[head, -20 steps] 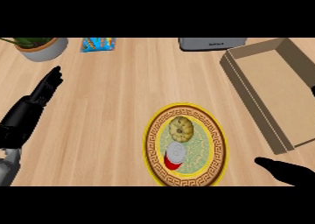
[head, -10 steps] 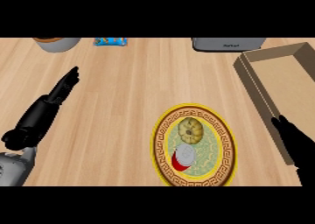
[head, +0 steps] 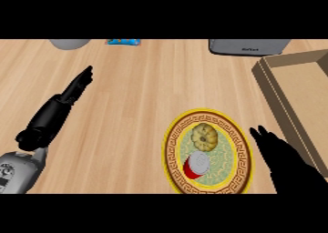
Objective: Pick the can from the plate and place it in the cardboard box
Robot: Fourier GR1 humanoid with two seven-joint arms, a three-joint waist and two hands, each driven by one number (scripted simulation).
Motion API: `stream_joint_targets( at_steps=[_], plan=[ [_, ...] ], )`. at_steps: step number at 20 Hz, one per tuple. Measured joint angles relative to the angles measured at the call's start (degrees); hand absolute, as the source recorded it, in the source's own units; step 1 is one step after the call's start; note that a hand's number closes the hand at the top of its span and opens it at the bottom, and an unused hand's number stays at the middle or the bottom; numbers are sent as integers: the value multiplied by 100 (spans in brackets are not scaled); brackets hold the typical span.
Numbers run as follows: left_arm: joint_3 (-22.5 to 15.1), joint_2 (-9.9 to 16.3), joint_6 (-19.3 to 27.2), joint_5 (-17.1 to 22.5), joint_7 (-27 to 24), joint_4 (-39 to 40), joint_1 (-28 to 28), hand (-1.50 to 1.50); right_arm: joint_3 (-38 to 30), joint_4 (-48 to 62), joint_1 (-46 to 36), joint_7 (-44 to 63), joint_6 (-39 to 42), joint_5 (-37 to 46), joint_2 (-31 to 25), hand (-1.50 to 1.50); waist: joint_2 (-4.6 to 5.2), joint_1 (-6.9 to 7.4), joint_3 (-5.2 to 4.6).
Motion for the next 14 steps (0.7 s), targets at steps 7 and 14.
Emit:
stream_joint_targets(
  at_steps=[7,14],
  plan=[
    [32,-48,-25,0,34,70,-57,0,319,713,-462,256,229,-43,856,-150,-19,-28,6],
    [69,-98,4,-39,16,148,-1,0,463,1617,-804,281,448,356,1694,-150,-53,-126,16]
  ],
)
